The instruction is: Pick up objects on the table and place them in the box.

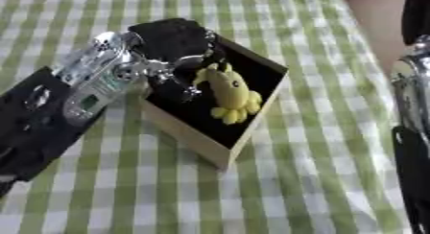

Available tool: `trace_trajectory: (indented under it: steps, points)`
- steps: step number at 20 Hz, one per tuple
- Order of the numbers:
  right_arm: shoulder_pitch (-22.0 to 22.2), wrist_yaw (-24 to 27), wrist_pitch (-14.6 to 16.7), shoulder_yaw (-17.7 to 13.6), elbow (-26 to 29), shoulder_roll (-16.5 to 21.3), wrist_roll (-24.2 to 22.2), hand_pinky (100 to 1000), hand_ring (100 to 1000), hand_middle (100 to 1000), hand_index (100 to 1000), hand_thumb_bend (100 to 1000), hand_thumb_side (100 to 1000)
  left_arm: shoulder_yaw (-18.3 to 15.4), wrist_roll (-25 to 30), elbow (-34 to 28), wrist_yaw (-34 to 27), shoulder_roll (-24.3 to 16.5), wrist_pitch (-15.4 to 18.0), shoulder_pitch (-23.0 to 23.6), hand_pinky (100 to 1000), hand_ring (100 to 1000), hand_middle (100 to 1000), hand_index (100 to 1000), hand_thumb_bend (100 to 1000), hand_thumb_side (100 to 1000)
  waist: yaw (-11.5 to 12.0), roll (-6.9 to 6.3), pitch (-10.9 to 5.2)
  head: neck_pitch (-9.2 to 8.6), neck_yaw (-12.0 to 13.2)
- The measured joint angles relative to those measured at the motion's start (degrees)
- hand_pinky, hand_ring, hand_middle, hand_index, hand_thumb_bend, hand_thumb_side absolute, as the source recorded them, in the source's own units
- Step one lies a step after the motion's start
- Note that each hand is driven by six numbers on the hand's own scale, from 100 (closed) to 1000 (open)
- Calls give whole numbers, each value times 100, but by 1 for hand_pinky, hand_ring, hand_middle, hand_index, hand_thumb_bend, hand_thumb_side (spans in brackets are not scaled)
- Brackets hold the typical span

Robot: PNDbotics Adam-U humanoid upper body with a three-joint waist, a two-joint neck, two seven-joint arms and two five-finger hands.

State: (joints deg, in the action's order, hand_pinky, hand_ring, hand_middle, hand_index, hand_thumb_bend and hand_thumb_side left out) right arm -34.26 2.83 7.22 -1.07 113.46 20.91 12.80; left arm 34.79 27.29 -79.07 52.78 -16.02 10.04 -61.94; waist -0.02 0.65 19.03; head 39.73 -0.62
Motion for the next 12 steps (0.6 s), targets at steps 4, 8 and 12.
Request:
trace_trajectory:
  steps: [4, 8, 12]
  points:
    - [0, 3, -1, -1, 0, -1, 0, 780, 733, 700, 871, 100, 945, 32, -1, 181, 116, 53, 153, 3, 365, 503, 455, 507, 124, 100, -3, 2, 1, 0, 0]
    - [2, 6, -2, -1, 0, -6, -2, 780, 733, 699, 871, 100, 945, 32, 40, 233, 333, 82, 274, 4, 523, 640, 676, 779, 410, 100, -3, 5, 1, 0, 1]
    - [3, 14, -2, -1, 0, -39, -2, 780, 733, 699, 871, 100, 944, 31, 124, 232, 616, 83, 407, 4, 598, 752, 777, 866, 613, 148, -2, 6, 1, 0, 7]
